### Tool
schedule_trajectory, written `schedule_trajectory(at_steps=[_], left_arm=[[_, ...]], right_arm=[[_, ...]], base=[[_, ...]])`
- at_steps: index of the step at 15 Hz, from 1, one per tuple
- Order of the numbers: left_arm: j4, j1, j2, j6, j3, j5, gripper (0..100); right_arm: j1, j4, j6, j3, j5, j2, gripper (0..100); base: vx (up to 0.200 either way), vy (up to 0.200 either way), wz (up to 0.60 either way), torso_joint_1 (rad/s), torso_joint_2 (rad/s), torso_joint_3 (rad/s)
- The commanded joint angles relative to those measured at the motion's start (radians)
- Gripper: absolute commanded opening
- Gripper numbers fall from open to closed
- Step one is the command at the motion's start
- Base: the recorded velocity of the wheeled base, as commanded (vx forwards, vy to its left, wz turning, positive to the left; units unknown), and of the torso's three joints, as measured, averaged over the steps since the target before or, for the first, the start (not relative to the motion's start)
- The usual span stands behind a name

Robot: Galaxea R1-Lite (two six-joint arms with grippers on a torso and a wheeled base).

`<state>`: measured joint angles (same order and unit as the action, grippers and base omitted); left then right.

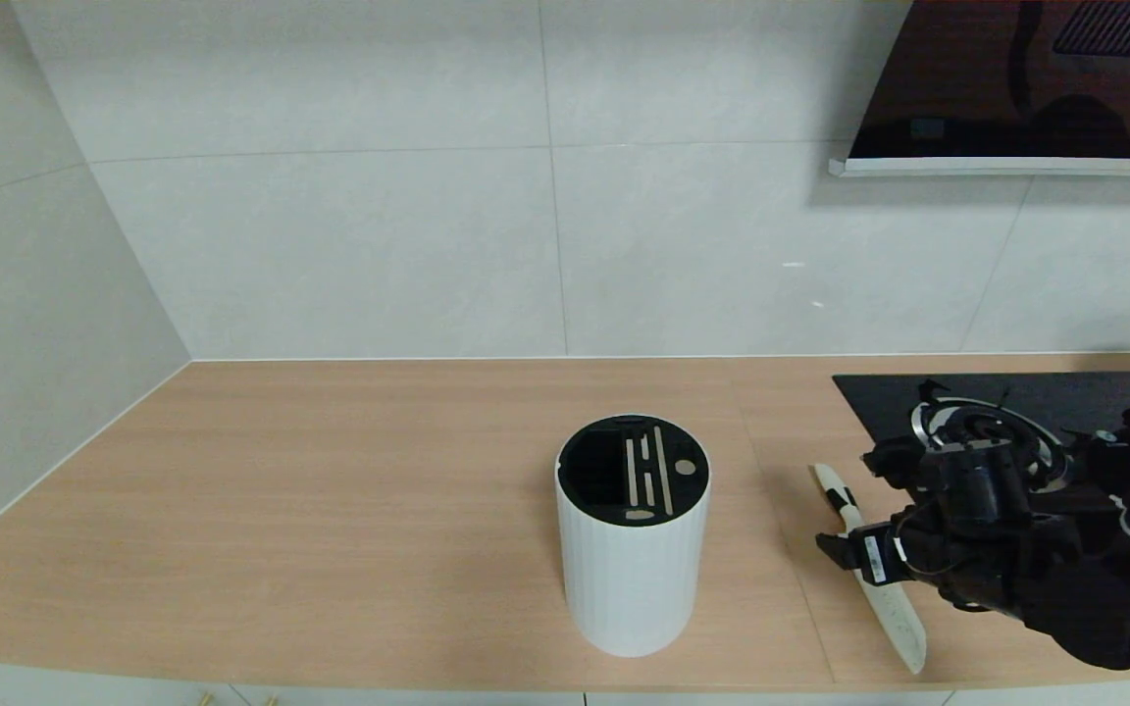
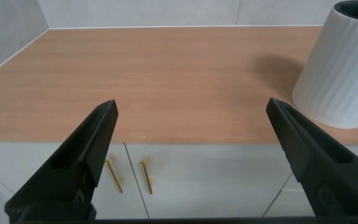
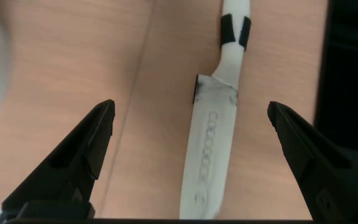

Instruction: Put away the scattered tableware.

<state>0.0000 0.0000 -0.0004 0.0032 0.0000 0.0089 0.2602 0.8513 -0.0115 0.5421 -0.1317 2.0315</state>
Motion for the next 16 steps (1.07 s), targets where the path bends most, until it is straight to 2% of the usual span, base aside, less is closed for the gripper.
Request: schedule_trajectory(at_steps=[1,8,16], left_arm=[[0.000,0.000,0.000,0.000,0.000,0.000,100],[0.000,0.000,0.000,0.000,0.000,0.000,100],[0.000,0.000,0.000,0.000,0.000,0.000,100]], right_arm=[[-0.039,0.045,-0.002,0.018,-0.002,0.116,100],[-0.068,0.144,0.016,0.055,0.006,0.223,100],[-0.078,0.149,0.016,0.062,0.011,0.237,100]], base=[[0.000,0.000,0.00,0.000,0.00,0.000],[0.000,0.000,0.00,0.000,0.00,0.000],[0.000,0.000,0.00,0.000,0.00,0.000]])
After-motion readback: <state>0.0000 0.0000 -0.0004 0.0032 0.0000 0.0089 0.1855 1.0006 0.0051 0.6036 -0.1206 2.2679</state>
